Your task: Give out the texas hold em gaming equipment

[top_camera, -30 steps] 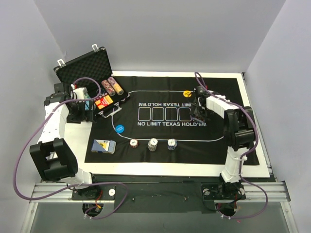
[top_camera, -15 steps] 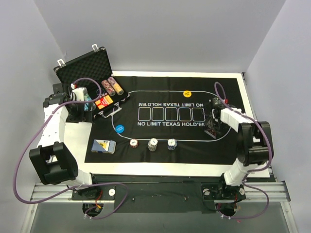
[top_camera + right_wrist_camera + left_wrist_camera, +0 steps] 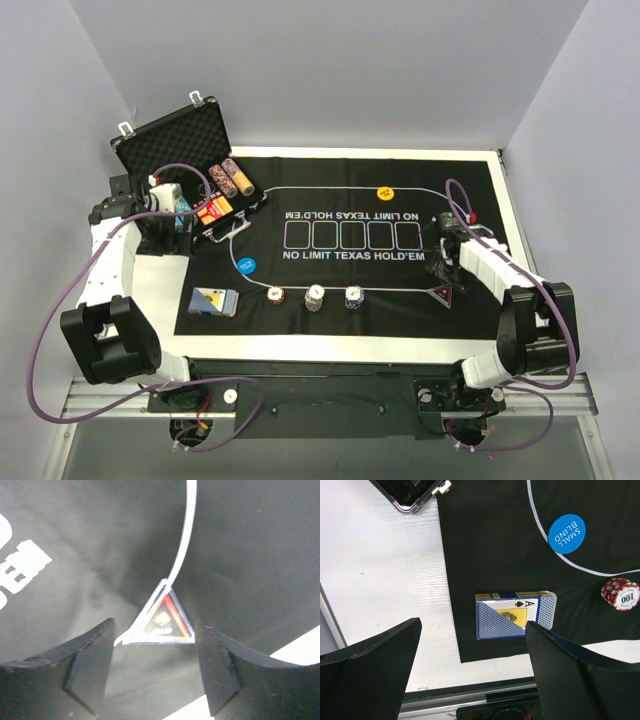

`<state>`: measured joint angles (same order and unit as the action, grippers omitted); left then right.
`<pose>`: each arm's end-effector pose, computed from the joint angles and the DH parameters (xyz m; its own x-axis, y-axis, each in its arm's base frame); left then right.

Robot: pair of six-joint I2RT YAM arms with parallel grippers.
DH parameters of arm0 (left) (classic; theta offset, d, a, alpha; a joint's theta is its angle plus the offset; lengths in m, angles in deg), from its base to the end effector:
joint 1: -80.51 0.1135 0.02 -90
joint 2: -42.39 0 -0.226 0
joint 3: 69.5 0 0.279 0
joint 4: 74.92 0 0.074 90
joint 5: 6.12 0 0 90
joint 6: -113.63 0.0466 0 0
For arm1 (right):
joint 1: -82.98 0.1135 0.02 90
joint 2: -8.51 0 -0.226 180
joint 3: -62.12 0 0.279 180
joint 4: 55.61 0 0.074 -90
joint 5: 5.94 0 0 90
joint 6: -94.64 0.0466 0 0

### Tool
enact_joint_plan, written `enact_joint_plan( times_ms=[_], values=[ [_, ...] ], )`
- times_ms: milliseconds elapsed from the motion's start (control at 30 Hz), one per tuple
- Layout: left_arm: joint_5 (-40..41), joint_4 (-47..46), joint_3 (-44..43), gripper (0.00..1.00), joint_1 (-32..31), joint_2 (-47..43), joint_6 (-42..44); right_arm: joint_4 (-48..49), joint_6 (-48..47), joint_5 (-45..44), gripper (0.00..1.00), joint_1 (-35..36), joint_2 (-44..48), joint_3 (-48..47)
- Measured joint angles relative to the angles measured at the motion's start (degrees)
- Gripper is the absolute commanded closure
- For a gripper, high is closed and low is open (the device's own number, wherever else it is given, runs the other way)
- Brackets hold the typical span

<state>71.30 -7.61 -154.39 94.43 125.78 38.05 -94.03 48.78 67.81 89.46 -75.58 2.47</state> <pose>0.3148 0.0676 0.2363 -0.8944 0.0287 -0.4463 0.0770 0.9929 -0.0904 0.3044 0.0215 0.1172 -0.6217 0.6023 -0.5008 0.6290 0.7648 0.1390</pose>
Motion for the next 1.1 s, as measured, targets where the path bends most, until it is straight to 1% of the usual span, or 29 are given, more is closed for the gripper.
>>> enact_joint_plan(
  times_ms=[67,100,133,233,333,367,433,567,733,800,833,933,1100],
  values=[
    [-0.4,0.0,0.5,0.03,-0.3,-0.4,0.0,-2.0,-1.0,-1.1,0.29,2.6,0.0,-3.2],
    [-0.6,0.1,0.6,0.03,-0.5,-0.6,0.0,-2.9,-1.6,-1.8,0.28,5.0,-0.1,-5.6],
    [-0.8,0.1,0.6,0.03,-0.9,-0.6,0.1,-3.6,-2.3,-2.4,0.24,7.6,-0.1,-8.4],
    [-1.3,0.1,0.7,0.03,-2.1,-0.9,0.1,-4.6,-4.5,-4.0,0.21,16.5,-0.1,-17.6],
    [-1.9,0.2,0.7,0.03,-2.5,-0.9,0.1,-5.2,-7.8,-3.8,0.16,25.6,-0.8,-26.3],
    [-2.0,0.2,0.7,0.03,-2.4,-0.9,0.1,-5.2,-8.8,-3.5,0.14,27.4,-1.4,-28.2],
    [-2.9,0.3,0.6,0.03,-1.7,-0.9,-0.2,-6.3,-11.9,-2.3,0.13,33.0,-5.2,-34.8],
    [-4.9,1.2,-0.5,0.03,1.4,0.4,-1.4,-6.5,-16.9,3.1,0.13,40.6,-15.1,-43.9],
    [-6.1,2.0,-3.4,0.03,5.6,3.1,-2.6,-8.6,-22.0,9.4,0.14,47.7,-27.1,-52.5],
    [-6.1,2.1,-3.9,0.03,6.3,3.4,-3.0,-9.7,-23.4,11.5,0.16,49.7,-30.9,-55.4],
    [-6.1,2.3,-4.1,0.03,6.4,3.4,-3.1,-10.0,-24.0,12.5,0.18,50.7,-32.7,-56.8],
    [-6.1,2.7,-4.5,0.03,6.6,3.4,-3.2,-10.7,-24.9,15.4,0.21,52.9,-36.1,-58.8],
    [-6.1,3.3,-6.2,0.03,7.1,3.6,-3.7,-12.0,-24.9,18.3,0.22,53.8,-39.1,-59.8]
  ],
)
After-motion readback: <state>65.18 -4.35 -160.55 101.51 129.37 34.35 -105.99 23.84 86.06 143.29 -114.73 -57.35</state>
